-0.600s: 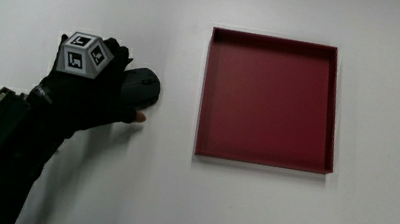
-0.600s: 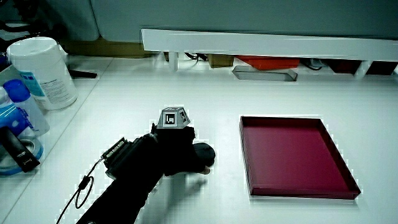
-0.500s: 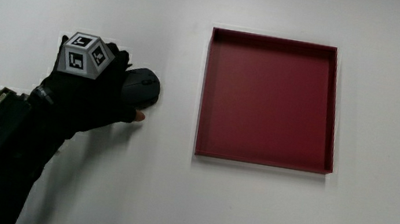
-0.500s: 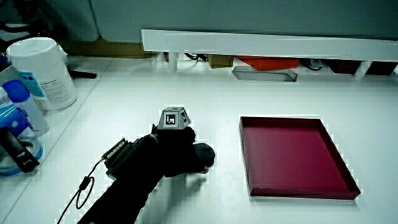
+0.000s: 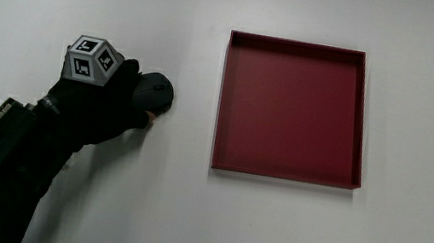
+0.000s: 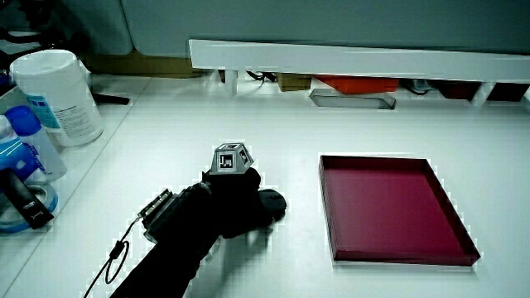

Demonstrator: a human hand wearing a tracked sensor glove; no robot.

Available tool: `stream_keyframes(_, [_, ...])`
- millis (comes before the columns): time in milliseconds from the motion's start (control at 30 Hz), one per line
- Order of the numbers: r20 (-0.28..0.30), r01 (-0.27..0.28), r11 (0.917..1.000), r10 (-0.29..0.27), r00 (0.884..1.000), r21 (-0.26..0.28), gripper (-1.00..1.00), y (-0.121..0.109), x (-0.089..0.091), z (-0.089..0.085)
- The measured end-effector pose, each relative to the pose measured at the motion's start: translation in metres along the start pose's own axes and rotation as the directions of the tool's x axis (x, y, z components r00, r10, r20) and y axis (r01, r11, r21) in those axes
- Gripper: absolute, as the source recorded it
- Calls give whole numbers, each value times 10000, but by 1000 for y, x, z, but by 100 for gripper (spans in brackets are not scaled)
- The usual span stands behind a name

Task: Pick mouse from desk

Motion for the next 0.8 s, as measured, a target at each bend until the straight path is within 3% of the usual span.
stream_keyframes(133, [-41, -540, 9980, 539, 9985, -317, 0, 11, 2, -5])
stream_keyframes(167, [-353, -424, 9985, 412, 9985, -340, 0, 14, 3, -6])
stream_keyframes(267, [-390, -473, 9980, 457, 9982, -412, 0, 24, 1, -10])
stream_keyframes(433, [-411, -1018, 9916, 988, 9943, -797, 0, 35, -3, -13])
stream_keyframes(567, [-484, -1030, 9897, 986, 9939, -990, 0, 43, -4, -16])
stream_keyframes(800, [-690, -928, 9920, 870, 9938, -857, 0, 44, -3, -20])
